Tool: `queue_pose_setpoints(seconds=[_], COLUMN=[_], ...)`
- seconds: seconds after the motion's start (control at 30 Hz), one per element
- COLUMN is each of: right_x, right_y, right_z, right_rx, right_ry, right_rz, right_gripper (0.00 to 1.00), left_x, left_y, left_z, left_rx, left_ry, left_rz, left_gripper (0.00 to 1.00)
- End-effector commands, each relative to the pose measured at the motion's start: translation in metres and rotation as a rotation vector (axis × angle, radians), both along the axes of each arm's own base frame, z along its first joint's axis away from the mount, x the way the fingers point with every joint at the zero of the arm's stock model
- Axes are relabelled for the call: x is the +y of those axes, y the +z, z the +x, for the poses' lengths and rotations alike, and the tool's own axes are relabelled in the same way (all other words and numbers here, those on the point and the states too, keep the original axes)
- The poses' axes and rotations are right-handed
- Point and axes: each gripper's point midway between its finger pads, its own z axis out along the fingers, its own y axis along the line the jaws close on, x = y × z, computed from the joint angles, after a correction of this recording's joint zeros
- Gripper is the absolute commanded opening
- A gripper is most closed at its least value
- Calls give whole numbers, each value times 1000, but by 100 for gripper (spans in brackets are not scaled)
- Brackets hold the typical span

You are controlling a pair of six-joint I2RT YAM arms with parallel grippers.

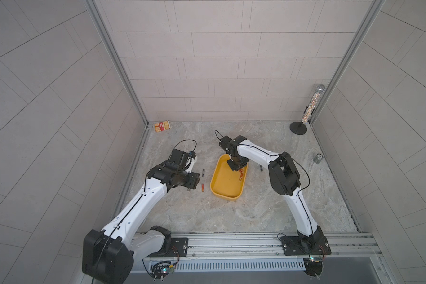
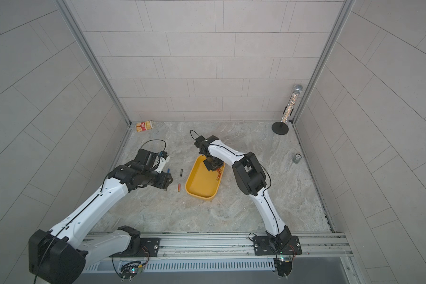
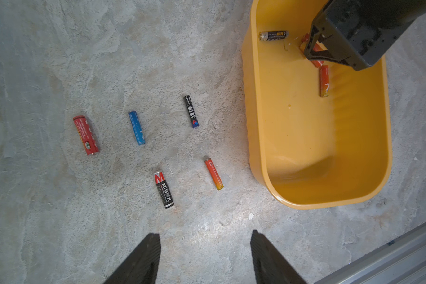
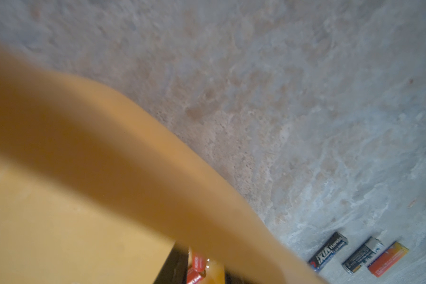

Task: Take the batteries out of the storage box
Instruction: Pick up the battery from the storage box.

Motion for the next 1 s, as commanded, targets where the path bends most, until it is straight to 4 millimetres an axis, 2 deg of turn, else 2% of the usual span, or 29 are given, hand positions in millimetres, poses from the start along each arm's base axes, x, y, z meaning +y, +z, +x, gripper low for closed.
queue_pose_setpoints(seconds=[0.0,0.43,0.6,0.7,0.8,0.9,0.97], right_x=[-3,20,20,20,18,18,20], right_y=[4,-29,-21,-18,-21,-18,-10], right_z=[-3,-16,-13,-13,-12,-13,-12], right_rx=[14,154,141,141,143,144,132], right_ry=[-14,-42,-48,-48,-53,-53,-53], right_rz=[-10,146,159,157,146,143,156], right_gripper=[29,21,20,14,3,0,0], left_x=[2,5,5,5,6,6,6], left_y=[3,2,2,2,2,2,2], left_z=[-1,1,1,2,2,2,2], left_rx=[-7,-8,-7,-8,-7,-9,-8], left_ry=[-6,8,9,10,11,13,14], left_rz=[16,32,35,34,36,38,40], left_gripper=[66,67,67,67,67,67,67])
